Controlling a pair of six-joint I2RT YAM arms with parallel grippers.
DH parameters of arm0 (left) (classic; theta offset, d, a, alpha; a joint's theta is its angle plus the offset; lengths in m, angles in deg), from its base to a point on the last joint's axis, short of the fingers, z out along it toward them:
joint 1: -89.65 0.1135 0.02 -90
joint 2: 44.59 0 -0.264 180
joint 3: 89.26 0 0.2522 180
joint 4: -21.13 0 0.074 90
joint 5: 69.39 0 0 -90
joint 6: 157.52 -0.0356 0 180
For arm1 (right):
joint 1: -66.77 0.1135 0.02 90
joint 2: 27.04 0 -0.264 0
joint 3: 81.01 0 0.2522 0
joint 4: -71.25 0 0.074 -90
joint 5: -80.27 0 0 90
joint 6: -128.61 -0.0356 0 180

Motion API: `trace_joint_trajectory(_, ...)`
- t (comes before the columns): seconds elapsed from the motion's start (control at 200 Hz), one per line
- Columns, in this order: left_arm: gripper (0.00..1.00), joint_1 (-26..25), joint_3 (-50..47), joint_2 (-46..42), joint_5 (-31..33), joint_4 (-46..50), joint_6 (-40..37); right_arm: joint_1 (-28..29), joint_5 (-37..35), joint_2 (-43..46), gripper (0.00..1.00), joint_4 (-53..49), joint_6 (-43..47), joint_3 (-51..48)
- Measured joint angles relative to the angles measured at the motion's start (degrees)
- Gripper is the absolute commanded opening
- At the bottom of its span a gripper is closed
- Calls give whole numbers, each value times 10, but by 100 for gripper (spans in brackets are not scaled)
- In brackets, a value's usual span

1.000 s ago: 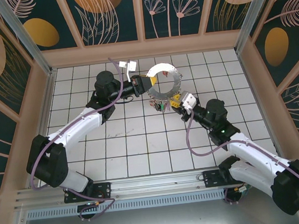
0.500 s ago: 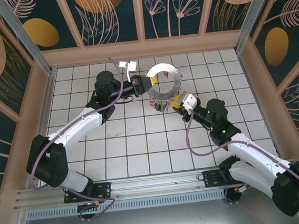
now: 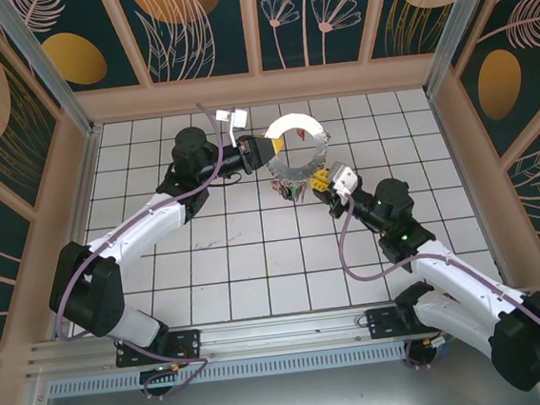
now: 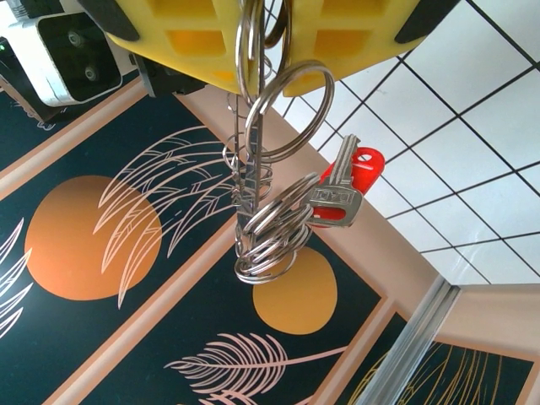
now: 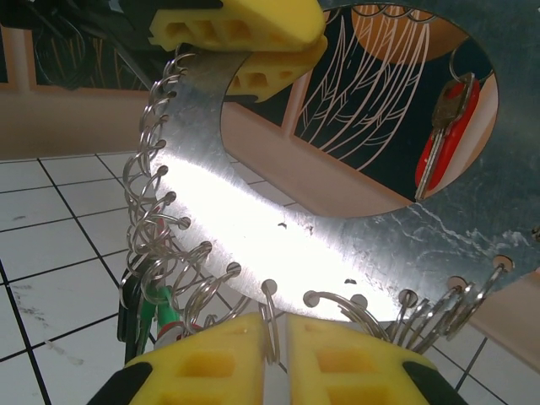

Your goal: Put the keys on the keyring

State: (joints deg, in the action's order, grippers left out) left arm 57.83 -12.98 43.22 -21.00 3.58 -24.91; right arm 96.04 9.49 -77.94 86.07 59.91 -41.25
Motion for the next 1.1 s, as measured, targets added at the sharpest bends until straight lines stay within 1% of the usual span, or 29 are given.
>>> trace_joint_trajectory(0.395, 1, 0, 0, 0, 1, -2, 6, 0, 3, -7, 16, 12, -7, 0)
trace_joint_trajectory(0.495, 1, 0, 0, 0, 1, -2, 7, 0, 4, -10, 18, 15, -9, 0)
trace_joint_trajectory(0.841, 1, 2, 0, 0, 3, -4, 10, 0, 3, -18, 16, 31, -9, -2)
trace_joint_trajectory(0.956, 1, 2, 0, 0, 2, -5, 12, 0, 3, -19, 14, 35, -9, -3)
trace_joint_trajectory(1.096, 1, 2, 0, 0, 2, -6, 13, 0, 3, -21, 4, 41, -16, -3)
